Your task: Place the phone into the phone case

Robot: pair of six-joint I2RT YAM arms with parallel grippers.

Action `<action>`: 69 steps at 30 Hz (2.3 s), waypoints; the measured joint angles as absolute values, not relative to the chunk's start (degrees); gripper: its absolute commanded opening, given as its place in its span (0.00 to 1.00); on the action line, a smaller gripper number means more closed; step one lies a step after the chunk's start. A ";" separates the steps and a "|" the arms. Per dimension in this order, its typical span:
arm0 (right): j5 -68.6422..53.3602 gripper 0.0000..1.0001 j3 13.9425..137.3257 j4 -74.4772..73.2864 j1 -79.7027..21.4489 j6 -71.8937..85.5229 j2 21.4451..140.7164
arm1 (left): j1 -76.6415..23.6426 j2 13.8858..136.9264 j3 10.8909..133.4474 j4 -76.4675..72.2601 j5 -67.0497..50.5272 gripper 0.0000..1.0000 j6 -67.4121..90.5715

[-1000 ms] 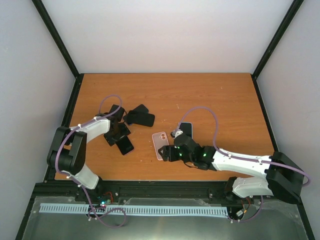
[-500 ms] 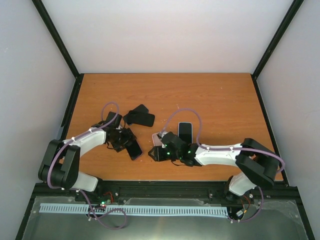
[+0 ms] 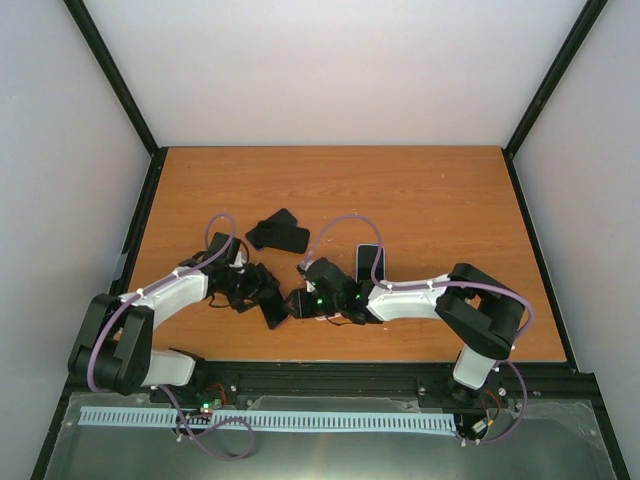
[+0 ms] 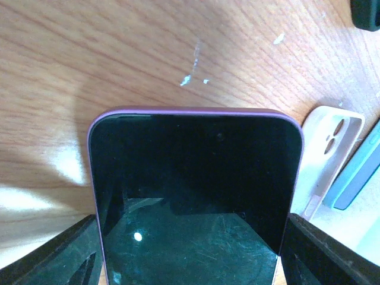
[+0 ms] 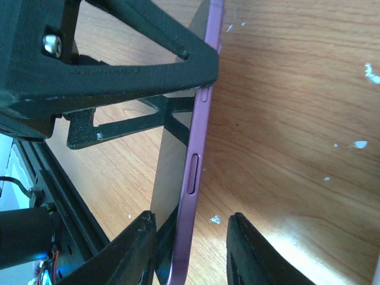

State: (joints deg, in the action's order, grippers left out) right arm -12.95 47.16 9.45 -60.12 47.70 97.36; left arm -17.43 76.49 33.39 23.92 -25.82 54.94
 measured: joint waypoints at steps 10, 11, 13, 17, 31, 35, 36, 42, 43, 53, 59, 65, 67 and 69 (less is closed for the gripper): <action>-16.40 0.10 47.37 11.44 -60.14 48.90 99.59 | -17.45 75.46 32.14 21.69 -27.77 0.74 55.00; -16.71 0.07 47.37 11.70 -60.14 49.01 99.59 | -17.45 75.46 32.03 21.45 -28.01 0.75 54.98; -16.71 0.03 47.37 11.66 -60.01 50.35 99.61 | -17.39 75.35 31.86 20.97 -28.29 0.80 54.96; -17.34 0.03 46.74 13.45 -59.77 50.89 99.59 | -17.34 74.32 31.53 20.05 -28.82 0.93 54.96; -16.88 0.03 40.62 12.95 -59.99 49.25 93.45 | -17.58 64.23 31.46 18.24 -33.61 0.98 51.94; -16.32 0.03 37.82 11.29 -59.07 48.84 87.64 | -17.61 60.86 31.46 16.95 -34.68 0.94 50.24; -16.05 0.03 37.06 10.63 -58.63 48.69 85.86 | -17.63 60.18 31.46 16.45 -34.89 0.93 49.87; -14.72 0.03 33.69 6.15 -55.13 47.77 77.03 | -17.65 59.90 31.46 14.57 -35.57 0.88 47.55; -14.57 0.03 33.17 5.19 -54.33 47.64 75.68 | -17.65 60.62 31.46 14.15 -35.73 0.88 47.24; -15.20 0.03 29.58 0.40 -47.16 47.40 71.09 | -17.65 70.59 29.71 4.03 -40.42 0.81 47.27; -17.12 0.03 29.43 0.38 -46.24 47.40 72.84 | -17.65 75.85 29.63 -0.01 -41.47 0.76 47.42; -18.90 0.03 29.41 1.34 -44.36 47.44 75.72 | -17.65 79.90 29.52 -3.31 -42.19 0.75 47.53; -19.35 0.03 29.41 2.28 -44.05 47.42 76.49 | -17.65 80.55 29.43 -4.12 -42.26 0.74 47.53; -19.92 0.03 29.41 3.25 -43.90 47.42 77.30 | -17.65 81.52 29.43 -5.04 -42.35 0.73 47.55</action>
State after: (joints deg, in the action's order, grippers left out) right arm -19.92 29.41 3.25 -43.90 47.42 77.30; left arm -17.65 81.52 29.43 -5.04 -42.35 47.55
